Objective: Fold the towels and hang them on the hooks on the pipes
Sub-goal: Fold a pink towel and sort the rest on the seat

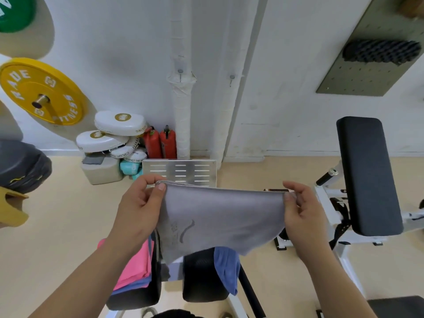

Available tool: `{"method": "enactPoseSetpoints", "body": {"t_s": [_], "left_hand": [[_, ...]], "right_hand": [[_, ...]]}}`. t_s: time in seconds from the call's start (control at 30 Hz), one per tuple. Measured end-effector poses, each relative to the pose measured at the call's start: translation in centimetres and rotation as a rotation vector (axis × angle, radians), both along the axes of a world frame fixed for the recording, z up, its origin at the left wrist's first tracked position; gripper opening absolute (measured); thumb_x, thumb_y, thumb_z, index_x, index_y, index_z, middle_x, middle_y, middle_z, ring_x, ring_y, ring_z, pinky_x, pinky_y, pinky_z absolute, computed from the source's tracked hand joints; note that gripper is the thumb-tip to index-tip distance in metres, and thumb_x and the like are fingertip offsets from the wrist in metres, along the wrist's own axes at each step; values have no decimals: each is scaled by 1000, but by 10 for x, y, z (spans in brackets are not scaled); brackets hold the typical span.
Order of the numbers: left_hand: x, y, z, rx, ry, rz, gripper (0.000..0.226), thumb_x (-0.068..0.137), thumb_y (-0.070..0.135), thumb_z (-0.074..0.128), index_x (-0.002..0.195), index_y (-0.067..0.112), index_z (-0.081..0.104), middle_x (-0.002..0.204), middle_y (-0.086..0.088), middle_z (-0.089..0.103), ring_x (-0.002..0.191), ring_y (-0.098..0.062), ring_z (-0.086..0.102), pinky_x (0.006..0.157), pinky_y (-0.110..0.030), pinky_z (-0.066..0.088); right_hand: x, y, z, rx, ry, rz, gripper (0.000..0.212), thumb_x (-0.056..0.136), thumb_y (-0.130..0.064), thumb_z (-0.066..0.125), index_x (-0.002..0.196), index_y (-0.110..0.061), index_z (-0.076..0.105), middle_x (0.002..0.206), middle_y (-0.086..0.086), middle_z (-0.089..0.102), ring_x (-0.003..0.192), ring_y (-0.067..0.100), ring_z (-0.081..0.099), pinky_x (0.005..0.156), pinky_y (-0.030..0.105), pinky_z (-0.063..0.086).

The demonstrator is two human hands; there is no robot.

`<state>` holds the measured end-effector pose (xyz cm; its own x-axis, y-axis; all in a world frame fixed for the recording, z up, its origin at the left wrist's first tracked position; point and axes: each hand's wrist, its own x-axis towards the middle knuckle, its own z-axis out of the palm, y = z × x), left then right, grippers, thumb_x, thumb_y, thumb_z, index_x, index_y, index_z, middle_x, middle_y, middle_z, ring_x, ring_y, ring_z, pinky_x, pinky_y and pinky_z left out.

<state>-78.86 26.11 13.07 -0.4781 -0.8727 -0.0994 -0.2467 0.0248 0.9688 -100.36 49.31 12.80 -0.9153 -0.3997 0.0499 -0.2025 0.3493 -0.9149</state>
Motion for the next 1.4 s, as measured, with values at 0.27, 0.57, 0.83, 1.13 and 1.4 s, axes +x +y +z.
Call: {"method": "enactPoseSetpoints", "body": {"t_s": [0.27,0.57,0.83,1.13,1.4], "left_hand": [[-21,-30,-15,-13,-27,-58,14,103,30,58,101,39,69,89,-23,69,77,-29,63,87,-58,56],[-9,-32,-15,-15,27,-98,20,105,22,57,96,32,72,99,-2,76,103,-34,69,102,-52,53],[32,16,-97,18,-289,-256,19,105,22,53,94,28,67,79,0,69,69,-8,59,69,-25,47],[80,46,-156,39,-495,-269,18,105,18,51,95,23,65,79,0,70,79,-21,63,66,-26,46],[76,61,-175,88,-520,-313,20,106,23,49,89,20,60,83,-8,66,75,-17,57,67,-27,44]], "right_hand": [[-33,-19,4,18,-169,20,27,96,-17,67,102,-43,73,87,5,79,93,33,71,88,52,59],[-37,-6,16,-79,-151,100,34,97,1,63,107,-29,77,97,-2,82,90,20,70,92,34,53],[-6,34,-90,415,-222,150,21,99,-9,62,104,-26,75,93,-3,77,70,10,64,64,25,50],[30,67,-127,552,-447,366,13,78,-4,61,70,-14,64,91,-3,80,109,12,68,91,35,48],[29,70,-133,660,-315,471,23,79,2,55,65,-16,56,72,-4,70,79,7,65,66,23,43]]}}
